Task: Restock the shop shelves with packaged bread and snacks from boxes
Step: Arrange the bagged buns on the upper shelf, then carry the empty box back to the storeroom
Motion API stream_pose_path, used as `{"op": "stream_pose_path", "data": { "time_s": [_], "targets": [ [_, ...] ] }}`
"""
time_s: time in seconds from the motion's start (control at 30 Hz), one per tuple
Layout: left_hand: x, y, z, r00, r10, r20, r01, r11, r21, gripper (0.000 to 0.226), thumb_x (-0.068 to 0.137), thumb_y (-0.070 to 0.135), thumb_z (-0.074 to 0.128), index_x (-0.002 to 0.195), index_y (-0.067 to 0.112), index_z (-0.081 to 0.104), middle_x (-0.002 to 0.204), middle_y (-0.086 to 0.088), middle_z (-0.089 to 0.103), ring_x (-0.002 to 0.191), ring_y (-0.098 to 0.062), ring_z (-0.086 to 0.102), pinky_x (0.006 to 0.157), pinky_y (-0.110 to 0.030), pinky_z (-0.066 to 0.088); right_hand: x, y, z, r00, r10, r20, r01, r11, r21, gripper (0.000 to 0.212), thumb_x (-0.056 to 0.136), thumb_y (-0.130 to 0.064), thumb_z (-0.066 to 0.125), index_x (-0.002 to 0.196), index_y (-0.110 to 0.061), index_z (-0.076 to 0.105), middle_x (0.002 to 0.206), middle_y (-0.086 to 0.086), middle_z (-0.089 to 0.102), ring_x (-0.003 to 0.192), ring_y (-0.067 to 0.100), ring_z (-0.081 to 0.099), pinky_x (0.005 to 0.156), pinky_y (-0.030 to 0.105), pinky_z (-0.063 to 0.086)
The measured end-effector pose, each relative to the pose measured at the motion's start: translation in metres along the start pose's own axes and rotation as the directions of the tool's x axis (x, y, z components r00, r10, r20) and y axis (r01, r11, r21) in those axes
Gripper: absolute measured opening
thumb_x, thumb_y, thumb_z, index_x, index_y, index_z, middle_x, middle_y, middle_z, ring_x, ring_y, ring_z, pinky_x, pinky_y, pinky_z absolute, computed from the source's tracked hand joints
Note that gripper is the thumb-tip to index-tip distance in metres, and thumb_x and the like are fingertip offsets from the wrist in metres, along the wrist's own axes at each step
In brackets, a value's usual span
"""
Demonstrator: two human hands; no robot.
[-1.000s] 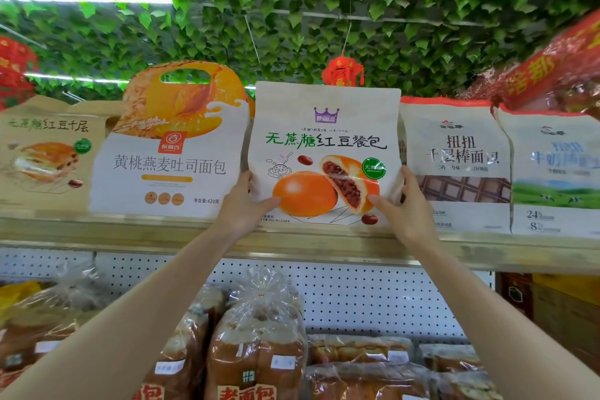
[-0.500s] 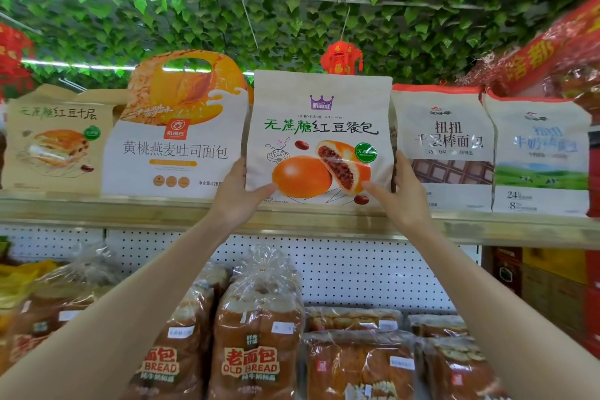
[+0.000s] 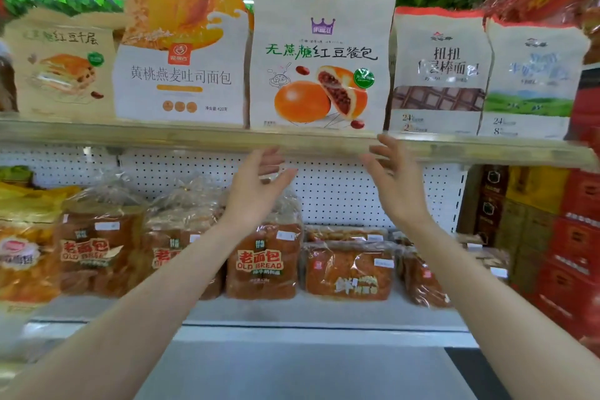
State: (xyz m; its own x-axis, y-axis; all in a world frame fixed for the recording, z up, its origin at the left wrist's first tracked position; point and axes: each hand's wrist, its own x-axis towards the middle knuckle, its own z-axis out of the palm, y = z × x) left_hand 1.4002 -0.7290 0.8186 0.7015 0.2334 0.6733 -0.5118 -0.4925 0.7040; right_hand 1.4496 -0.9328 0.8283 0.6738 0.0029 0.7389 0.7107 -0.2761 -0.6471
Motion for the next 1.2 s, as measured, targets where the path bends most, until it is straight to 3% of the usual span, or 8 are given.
{"op": "stream_pose_path", "data": {
  "time_s": [0.1,0.23,0.33,0.5,0.77,0.87,1.07,1.2],
  "targets": [
    [-0.038,-0.016,0.004,0.998,-0.024,0.059,0.026,0.999,-0.035,0.046,0.090,0.023,0.067,0.132,0.017,0.049,0.108,0.011,0.059,0.098,0.003,0.056,0.076,0.001,0.042,-0.046,0.014,0.004,0.997,0.073,0.010,-0.072,0.997,-0.016,0.043,0.096,-0.026,0.059,0.135,-0.014,0.049,0.122,0.001,0.061,0.098,0.005,0.058,0.078,0.004,0.043],
    [-0.101,-0.052,0.006,0.984,-0.114,0.137,0.125,0.989,-0.078,0.041,0.088,0.010,0.068,0.126,0.012,0.054,0.102,0.004,0.064,0.095,0.000,0.059,0.079,-0.004,0.043,-0.120,0.038,0.018,0.976,0.217,0.035,-0.218,0.975,0.031,0.038,0.094,-0.021,0.062,0.130,-0.014,0.052,0.113,-0.004,0.064,0.095,-0.005,0.060,0.089,0.026,0.052],
    [-0.144,-0.084,0.007,0.969,-0.188,0.163,0.206,0.973,-0.100,0.041,0.086,0.003,0.069,0.124,0.005,0.054,0.100,-0.005,0.064,0.093,-0.010,0.061,0.078,-0.008,0.045,-0.171,0.053,0.029,0.960,0.275,0.060,-0.275,0.961,-0.014,0.037,0.094,-0.016,0.062,0.129,-0.009,0.054,0.110,-0.005,0.065,0.090,-0.016,0.058,0.080,0.008,0.045],
    [-0.224,-0.135,0.010,0.902,-0.357,0.245,0.388,0.917,-0.092,0.037,0.086,0.010,0.070,0.117,0.021,0.053,0.102,-0.001,0.063,0.094,-0.017,0.061,0.084,-0.024,0.048,-0.263,0.085,0.044,0.883,0.450,0.131,-0.443,0.893,-0.079,0.038,0.094,-0.023,0.062,0.130,-0.014,0.053,0.113,0.001,0.063,0.087,-0.011,0.060,0.076,0.005,0.043],
    [-0.332,-0.186,0.027,0.736,-0.594,0.324,0.627,0.779,0.003,0.045,0.089,0.022,0.068,0.131,0.017,0.052,0.110,0.002,0.062,0.100,-0.013,0.061,0.075,-0.018,0.048,-0.373,0.132,0.044,0.732,0.663,0.155,-0.637,0.747,-0.190,0.044,0.093,-0.030,0.062,0.134,-0.019,0.050,0.116,-0.005,0.062,0.092,-0.007,0.057,0.080,0.007,0.046],
    [-0.362,-0.199,0.041,0.690,-0.639,0.339,0.659,0.749,0.071,0.045,0.091,0.023,0.066,0.133,0.017,0.051,0.112,0.002,0.061,0.101,-0.011,0.060,0.071,-0.009,0.046,-0.407,0.154,0.034,0.677,0.720,0.152,-0.684,0.691,-0.233,0.046,0.094,-0.028,0.061,0.137,-0.017,0.048,0.116,-0.008,0.059,0.090,-0.010,0.054,0.071,-0.004,0.040],
    [-0.421,-0.216,0.084,0.582,-0.715,0.386,0.715,0.677,0.175,0.047,0.092,0.026,0.063,0.136,0.020,0.047,0.115,0.005,0.060,0.090,0.004,0.055,0.069,-0.003,0.040,-0.466,0.200,-0.005,0.574,0.805,0.147,-0.751,0.590,-0.298,0.049,0.094,-0.028,0.061,0.139,-0.014,0.046,0.116,-0.011,0.055,0.104,0.000,0.053,0.070,-0.006,0.037],
    [-0.460,-0.226,0.124,0.524,-0.741,0.421,0.719,0.649,0.247,0.051,0.092,0.028,0.064,0.138,0.016,0.046,0.119,0.005,0.061,0.096,0.002,0.056,0.070,-0.003,0.040,-0.498,0.238,-0.044,0.483,0.867,0.123,-0.806,0.495,-0.325,0.050,0.093,-0.030,0.061,0.139,-0.015,0.047,0.119,-0.007,0.059,0.105,0.004,0.056,0.070,-0.007,0.036]
  ]
}}
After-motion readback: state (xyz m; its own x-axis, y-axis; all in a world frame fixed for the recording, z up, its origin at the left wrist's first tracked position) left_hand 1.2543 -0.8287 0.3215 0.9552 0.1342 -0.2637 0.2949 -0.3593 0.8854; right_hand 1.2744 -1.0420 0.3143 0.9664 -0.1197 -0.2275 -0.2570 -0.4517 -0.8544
